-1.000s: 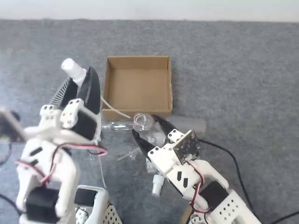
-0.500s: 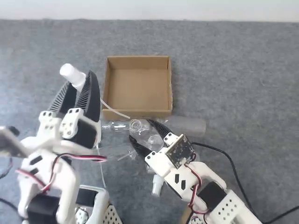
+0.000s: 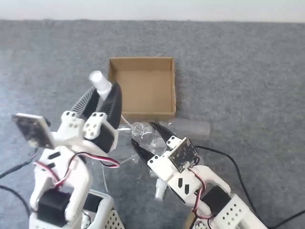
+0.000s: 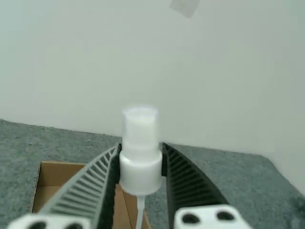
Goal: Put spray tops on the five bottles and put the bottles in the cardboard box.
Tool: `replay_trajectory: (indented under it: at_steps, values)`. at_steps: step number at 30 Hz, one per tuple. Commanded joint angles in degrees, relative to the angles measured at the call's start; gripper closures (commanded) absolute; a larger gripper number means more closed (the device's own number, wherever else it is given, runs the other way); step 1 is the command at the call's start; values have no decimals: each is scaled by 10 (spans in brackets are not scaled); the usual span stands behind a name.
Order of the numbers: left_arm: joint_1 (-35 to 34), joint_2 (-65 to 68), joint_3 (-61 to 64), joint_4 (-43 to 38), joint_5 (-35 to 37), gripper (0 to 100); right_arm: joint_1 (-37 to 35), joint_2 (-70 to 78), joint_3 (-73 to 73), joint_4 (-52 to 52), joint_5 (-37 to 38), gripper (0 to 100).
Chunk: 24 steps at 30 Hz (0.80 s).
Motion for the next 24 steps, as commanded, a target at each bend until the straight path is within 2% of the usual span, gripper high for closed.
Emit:
replay_trajectory:
  at_steps: [1, 9, 15, 24]
  values:
    - [43, -4, 19, -1, -38, 989, -2, 10, -7, -13, 11, 958]
    - [74, -4, 47, 20, -55, 984, -1, 10, -6, -13, 11, 958]
    - [70, -4, 29, 91, -54, 837, -1, 10, -6, -13, 11, 958]
    - [69, -4, 2, 107, -56, 747, -1, 10, -6, -13, 10, 958]
